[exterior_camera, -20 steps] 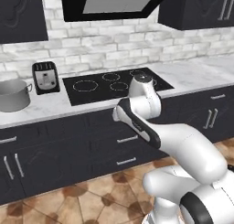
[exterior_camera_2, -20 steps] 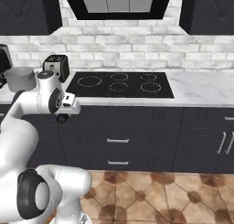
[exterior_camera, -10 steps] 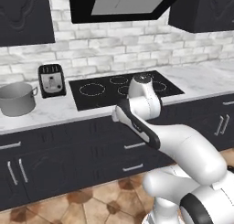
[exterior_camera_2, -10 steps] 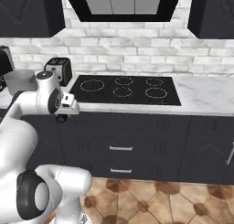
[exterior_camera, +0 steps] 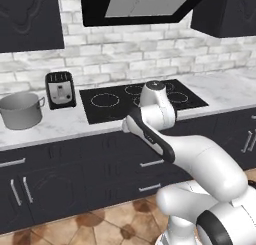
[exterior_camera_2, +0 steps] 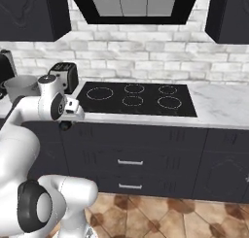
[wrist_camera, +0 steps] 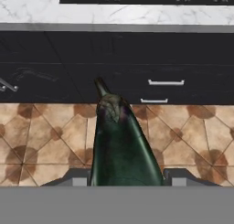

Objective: Turn on the sink faucet. Then move the eggplant from the counter to the sink. Turn off the sink. Move the vegetable from the sink to the pot next to the stove. Finally move the pot to the front center burner.

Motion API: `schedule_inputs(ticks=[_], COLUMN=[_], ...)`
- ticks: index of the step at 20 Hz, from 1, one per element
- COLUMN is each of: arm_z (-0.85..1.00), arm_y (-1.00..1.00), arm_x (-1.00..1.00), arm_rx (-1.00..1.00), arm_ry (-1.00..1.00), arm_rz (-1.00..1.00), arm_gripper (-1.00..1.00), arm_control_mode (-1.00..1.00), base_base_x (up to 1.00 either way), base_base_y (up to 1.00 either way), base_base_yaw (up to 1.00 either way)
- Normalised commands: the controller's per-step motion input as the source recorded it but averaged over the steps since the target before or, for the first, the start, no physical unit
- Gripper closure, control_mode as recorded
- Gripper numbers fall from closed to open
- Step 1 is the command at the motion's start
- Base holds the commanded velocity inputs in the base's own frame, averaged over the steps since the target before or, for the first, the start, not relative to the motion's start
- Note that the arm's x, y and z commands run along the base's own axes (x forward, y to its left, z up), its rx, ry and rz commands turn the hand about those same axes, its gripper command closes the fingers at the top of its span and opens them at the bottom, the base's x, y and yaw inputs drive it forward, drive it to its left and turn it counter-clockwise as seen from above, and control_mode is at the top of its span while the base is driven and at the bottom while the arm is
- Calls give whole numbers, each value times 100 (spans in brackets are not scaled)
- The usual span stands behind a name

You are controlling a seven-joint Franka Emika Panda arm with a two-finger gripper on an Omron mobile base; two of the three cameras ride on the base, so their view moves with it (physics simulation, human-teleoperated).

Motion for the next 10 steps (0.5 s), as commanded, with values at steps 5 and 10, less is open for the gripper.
schedule_inputs(ticks=[5,10], arm_z=[0,0], arm_y=[0,0], arm_x=[0,0], arm_rx=[0,0], arm_ry=[0,0], arm_rz=[0,0], arm_gripper=[100,100], arm_control_mode=[100,100], base_base_x=[39,34], base_base_y=[-1,-3], base_base_yaw=[4,4])
